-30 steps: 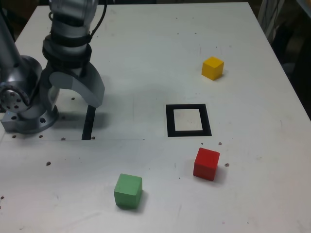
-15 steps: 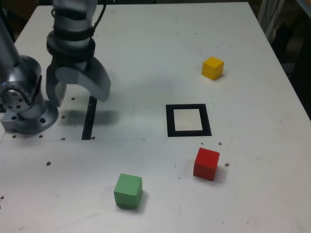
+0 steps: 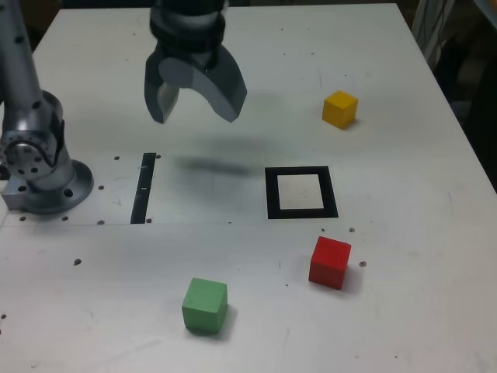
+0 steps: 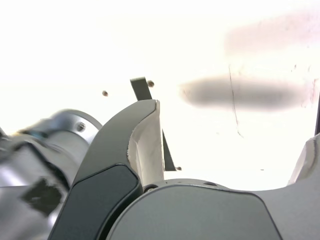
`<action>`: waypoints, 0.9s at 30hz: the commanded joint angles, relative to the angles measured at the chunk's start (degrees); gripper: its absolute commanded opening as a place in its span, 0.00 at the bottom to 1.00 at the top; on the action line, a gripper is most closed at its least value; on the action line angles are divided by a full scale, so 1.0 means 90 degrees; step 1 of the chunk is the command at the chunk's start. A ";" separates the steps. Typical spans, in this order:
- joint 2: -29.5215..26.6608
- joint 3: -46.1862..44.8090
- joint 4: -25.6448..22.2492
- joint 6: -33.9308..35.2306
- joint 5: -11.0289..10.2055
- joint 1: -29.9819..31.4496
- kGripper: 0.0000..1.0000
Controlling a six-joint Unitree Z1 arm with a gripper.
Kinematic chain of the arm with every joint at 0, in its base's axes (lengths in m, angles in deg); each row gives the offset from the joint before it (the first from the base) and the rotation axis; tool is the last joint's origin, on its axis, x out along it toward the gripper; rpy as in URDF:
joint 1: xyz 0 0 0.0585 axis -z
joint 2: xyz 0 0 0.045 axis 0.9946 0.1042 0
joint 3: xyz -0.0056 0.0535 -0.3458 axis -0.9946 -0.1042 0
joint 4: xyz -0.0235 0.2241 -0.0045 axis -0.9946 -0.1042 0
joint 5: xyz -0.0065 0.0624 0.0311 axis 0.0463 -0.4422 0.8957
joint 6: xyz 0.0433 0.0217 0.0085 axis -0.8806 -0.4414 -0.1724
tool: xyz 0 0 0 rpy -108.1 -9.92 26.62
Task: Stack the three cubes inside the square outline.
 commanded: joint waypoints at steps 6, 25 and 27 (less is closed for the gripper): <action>0.0413 0.1698 -0.0321 -0.0327 -0.0120 -0.0080 1.00; 0.0850 0.2708 -0.0737 0.1145 0.0463 0.2649 0.99; 0.1053 0.2910 -0.0741 0.1301 0.0504 0.2889 0.99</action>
